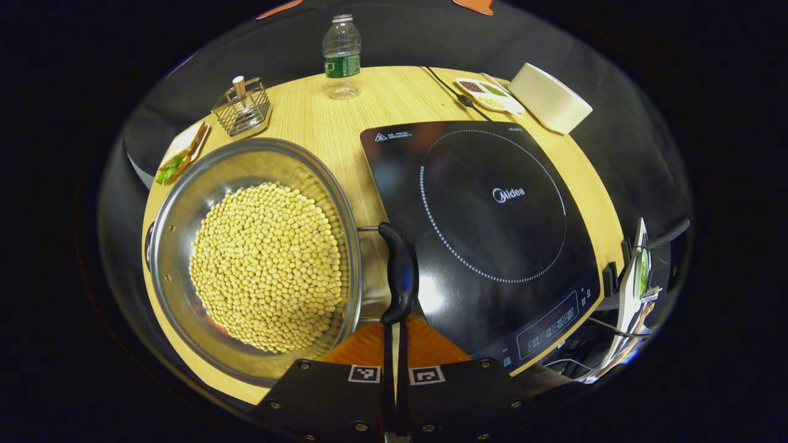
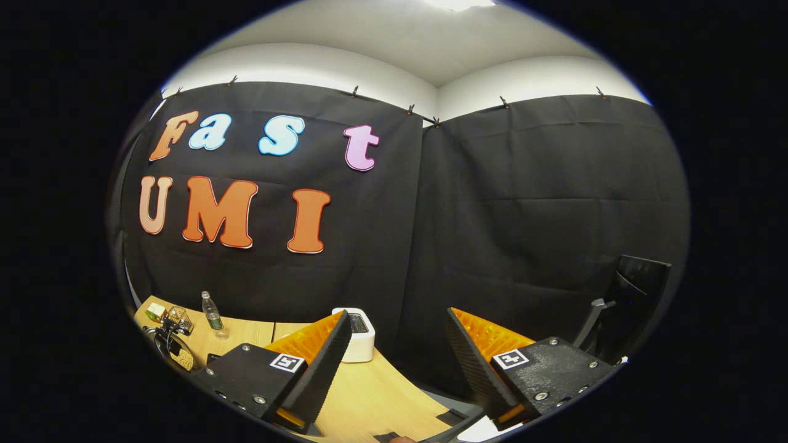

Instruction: First push the handle of the pot to place it horizontally, then grasp the pot with both hands and set it on the induction cooktop.

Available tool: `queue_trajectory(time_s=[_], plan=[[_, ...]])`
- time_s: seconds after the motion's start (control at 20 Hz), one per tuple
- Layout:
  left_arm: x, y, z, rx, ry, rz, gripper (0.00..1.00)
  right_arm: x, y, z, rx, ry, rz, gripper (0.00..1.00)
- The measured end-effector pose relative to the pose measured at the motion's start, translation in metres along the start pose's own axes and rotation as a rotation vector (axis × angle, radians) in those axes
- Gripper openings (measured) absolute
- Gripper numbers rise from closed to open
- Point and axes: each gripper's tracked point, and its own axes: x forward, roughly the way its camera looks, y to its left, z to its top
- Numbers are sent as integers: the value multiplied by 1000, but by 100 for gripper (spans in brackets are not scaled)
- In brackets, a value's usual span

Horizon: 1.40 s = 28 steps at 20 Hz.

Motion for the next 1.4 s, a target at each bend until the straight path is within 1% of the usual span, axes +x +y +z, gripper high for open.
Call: queue_trajectory(time_s=[0.25, 0.5, 0.6, 0.65, 0.8, 0.95, 1.05, 1.15, 1.3, 1.4], plan=[[6, 2, 20, -58, -23, -36, 2, 4, 16, -16, -10, 34, 28, 96], [14, 8, 34, -27, -48, -20, 1, 8, 41, -32, -12, 72, 72, 96], [17, 10, 41, -12, -66, -12, 2, 10, 55, -37, -17, 81, 99, 96], [18, 11, 45, -7, -75, -12, 1, 11, 61, -40, -19, 89, 115, 96], [19, 13, 51, -23, -86, -15, 1, 14, 88, -53, -24, 125, 172, 96], [16, 15, 56, -47, -92, -34, 1, 16, 116, -63, -31, 155, 234, 96], [8, 19, 59, -54, -108, -39, 1, 16, 137, -72, -34, 180, 283, 96], [-8, 22, 58, -80, -149, -53, 2, 16, 161, -81, -35, 206, 327, 96], [-38, 48, 59, -113, -222, -43, 2, 11, 206, -102, -33, 266, 416, 96], [-54, 82, 54, -145, -248, 8, 2, 9, 234, -113, -42, 295, 472, 96]])
